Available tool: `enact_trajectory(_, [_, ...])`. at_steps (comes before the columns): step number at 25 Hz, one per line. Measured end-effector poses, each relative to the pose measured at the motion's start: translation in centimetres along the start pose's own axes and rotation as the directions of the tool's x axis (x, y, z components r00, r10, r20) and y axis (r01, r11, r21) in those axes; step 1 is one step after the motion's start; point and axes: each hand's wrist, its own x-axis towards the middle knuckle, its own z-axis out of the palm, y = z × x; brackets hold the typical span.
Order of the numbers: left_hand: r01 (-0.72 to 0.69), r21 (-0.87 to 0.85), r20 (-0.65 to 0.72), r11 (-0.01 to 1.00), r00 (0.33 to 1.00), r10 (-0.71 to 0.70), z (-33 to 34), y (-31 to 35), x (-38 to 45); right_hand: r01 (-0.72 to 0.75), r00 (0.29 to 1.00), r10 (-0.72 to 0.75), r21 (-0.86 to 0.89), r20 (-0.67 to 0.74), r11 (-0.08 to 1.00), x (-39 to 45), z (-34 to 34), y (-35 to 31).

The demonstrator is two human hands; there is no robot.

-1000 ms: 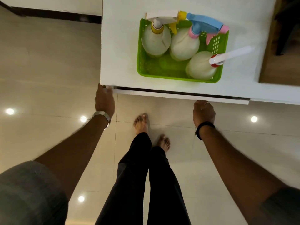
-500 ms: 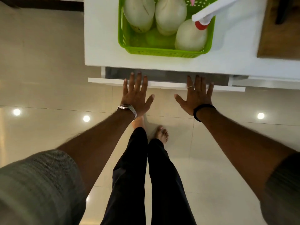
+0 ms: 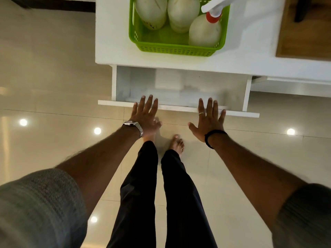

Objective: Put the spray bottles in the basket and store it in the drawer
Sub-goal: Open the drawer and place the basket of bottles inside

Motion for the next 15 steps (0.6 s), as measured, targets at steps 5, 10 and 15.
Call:
enact_trajectory(5, [-0.025,-0.029,0.072,0.999,0.997,0.027,2.8,-0.1,-2.8,-0.007,0.999,0.007,0.011,0.037,1.000,-3.3,3.2,-0.3])
enact_trajectory(10, [-0.025,-0.034,0.077,0.999,0.997,0.028,5.4,0.0,-4.6,0.000,1.000,-0.001,0.015,0.031,1.000,-5.6,5.6,-0.4])
enact_trajectory(15, [-0.014,-0.034,0.097,0.999,0.995,0.018,7.2,0.2,-6.0,0.002,0.996,-0.003,0.005,0.084,1.000,-7.2,6.6,-0.2])
